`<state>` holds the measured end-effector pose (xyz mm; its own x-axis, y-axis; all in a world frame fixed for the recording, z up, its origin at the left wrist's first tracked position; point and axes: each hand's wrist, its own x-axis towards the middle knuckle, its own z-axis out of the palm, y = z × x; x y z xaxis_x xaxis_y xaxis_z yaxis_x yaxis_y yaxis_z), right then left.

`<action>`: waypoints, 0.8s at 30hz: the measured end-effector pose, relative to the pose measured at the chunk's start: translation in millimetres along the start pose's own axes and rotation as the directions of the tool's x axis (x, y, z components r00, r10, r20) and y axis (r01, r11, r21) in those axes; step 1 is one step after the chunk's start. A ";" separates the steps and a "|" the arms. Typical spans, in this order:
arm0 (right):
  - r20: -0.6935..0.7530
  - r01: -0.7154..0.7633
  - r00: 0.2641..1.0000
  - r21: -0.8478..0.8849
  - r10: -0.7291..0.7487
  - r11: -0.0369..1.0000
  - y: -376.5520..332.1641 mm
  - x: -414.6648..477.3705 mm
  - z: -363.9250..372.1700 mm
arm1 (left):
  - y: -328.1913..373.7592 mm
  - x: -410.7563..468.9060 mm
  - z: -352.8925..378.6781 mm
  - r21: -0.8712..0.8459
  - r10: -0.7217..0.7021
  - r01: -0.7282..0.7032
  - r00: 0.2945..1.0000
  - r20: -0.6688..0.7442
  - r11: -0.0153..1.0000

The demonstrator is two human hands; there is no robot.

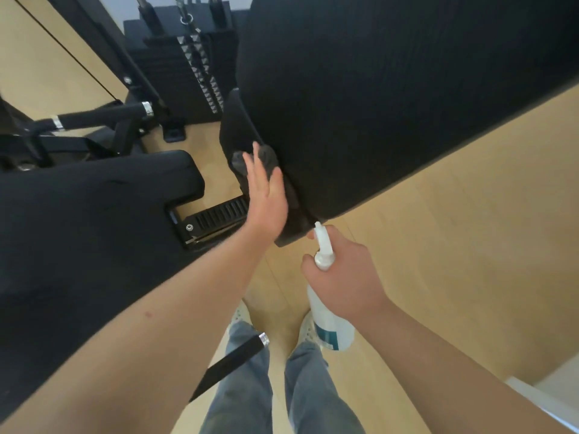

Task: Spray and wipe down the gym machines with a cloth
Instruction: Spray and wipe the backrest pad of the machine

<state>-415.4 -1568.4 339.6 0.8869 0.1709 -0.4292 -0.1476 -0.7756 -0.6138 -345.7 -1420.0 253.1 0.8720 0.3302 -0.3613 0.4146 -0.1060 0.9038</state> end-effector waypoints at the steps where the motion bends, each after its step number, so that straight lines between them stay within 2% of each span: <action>1: 0.009 0.012 1.000 -0.004 -0.012 1.000 -9.7 1.4 -5.6 | -6.0 -11.8 0.3 0.028 0.029 -0.030 0.999 0.033 0.999; 6: 0.117 0.033 0.993 -0.036 -0.028 0.999 -61.9 22.9 -27.2 | -23.3 -16.5 -10.2 0.074 0.069 -0.081 0.985 0.157 0.994; 12: 0.121 0.073 0.991 -0.074 -0.064 0.995 -124.5 69.7 -46.8 | 11.6 62.5 -25.8 0.000 -0.034 0.034 0.999 0.005 0.999; 17: 0.036 0.067 0.997 -0.090 -0.064 0.994 -161.1 99.1 -70.2 | 2.2 7.2 -13.5 0.158 0.071 -0.091 0.990 0.125 0.983; 20: 0.019 0.037 0.999 -0.106 -0.035 0.994 -174.4 112.8 -79.0 | -4.3 -20.2 -5.9 0.188 0.067 -0.100 0.982 0.175 0.977; 22: 0.036 0.014 0.999 -0.129 -0.009 0.991 -179.8 120.1 -78.7 | 0.0 -5.7 -8.3 0.185 0.045 -0.072 0.988 0.149 0.980; 24: 0.064 -0.009 0.998 -0.156 0.019 0.988 -182.8 125.0 -76.8 | 10.6 29.9 -15.6 0.181 0.035 -0.046 0.997 0.063 0.982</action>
<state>-244.0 -1452.0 449.0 0.8538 0.1946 -0.4829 -0.0855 -0.8625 -0.4987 -319.3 -1396.6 255.4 0.9008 0.2663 -0.3430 0.4141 -0.2891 0.8631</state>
